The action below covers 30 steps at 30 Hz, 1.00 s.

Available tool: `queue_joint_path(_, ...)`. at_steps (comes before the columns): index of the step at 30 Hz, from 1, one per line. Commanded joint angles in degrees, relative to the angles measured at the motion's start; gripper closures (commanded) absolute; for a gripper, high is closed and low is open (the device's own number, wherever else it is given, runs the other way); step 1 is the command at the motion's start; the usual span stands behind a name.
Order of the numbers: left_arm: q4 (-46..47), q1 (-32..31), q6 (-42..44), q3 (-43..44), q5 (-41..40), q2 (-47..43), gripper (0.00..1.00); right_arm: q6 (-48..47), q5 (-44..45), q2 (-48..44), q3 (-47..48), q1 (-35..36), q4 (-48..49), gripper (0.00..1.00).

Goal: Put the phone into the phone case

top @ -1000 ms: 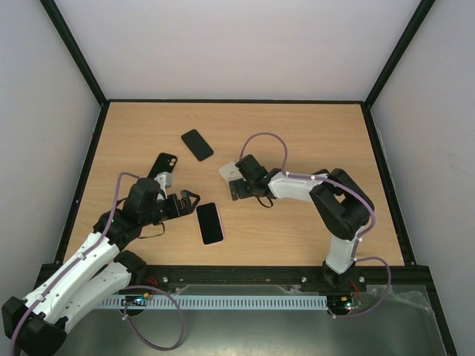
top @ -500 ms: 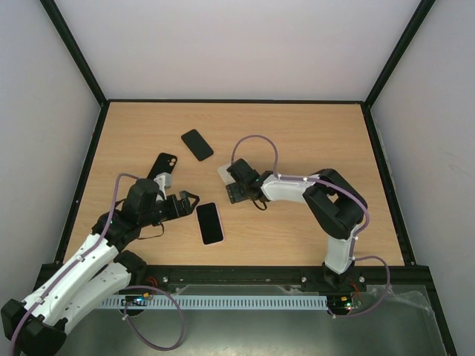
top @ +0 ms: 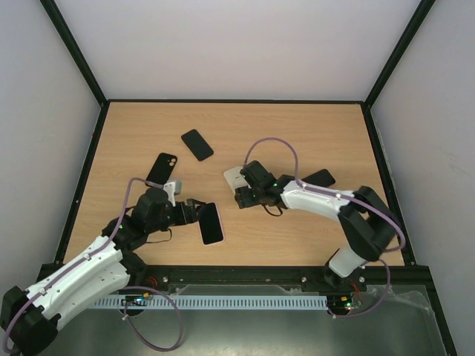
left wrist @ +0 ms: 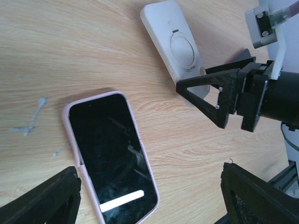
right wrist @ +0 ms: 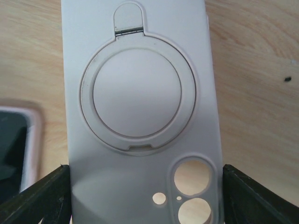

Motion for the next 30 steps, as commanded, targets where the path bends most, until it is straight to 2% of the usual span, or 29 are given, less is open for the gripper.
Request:
queue_joint_path(1, 10.1, -6.2, 3.6, -0.8, -8.1, 0.8, 0.2, 3.5, -8.3, -9.0, -3.9, 0.3, -3.6, 0.32)
queue_joint_path(8, 20.8, -13.3, 22.4, 0.9, -8.7, 2.2, 0.22, 6.1, -21.5, -22.8, -10.6, 0.3, -3.8, 0.33)
queue_joint_path(12, 23.6, -16.6, 32.6, 2.1, -7.6, 1.7, 0.29, 8.3, -28.5, -27.7, -13.5, 0.3, -3.4, 0.33)
queue_joint_path(17, 20.2, -24.0, 48.0, 3.8, -6.6, 1.2, 0.31, 10.2, -34.5, -30.6, -15.5, 0.3, -3.8, 0.33)
queue_joint_path(21, 15.2, -29.6, 53.7, 6.3, -11.4, 1.9, 0.31, 10.6, -37.1, -33.5, -15.4, 0.3, -5.6, 0.33)
queue_joint_path(26, 9.7, -35.7, 61.7, 8.0, -11.7, 2.5, 0.31, 10.9, -40.2, -35.0, -14.9, 0.3, -7.4, 0.34)
queue_joint_path(30, 7.6, -39.2, 65.5, 8.4, -15.7, 3.9, 0.31, 11.1, -43.8, -35.8, -15.9, 0.3, -6.7, 0.35)
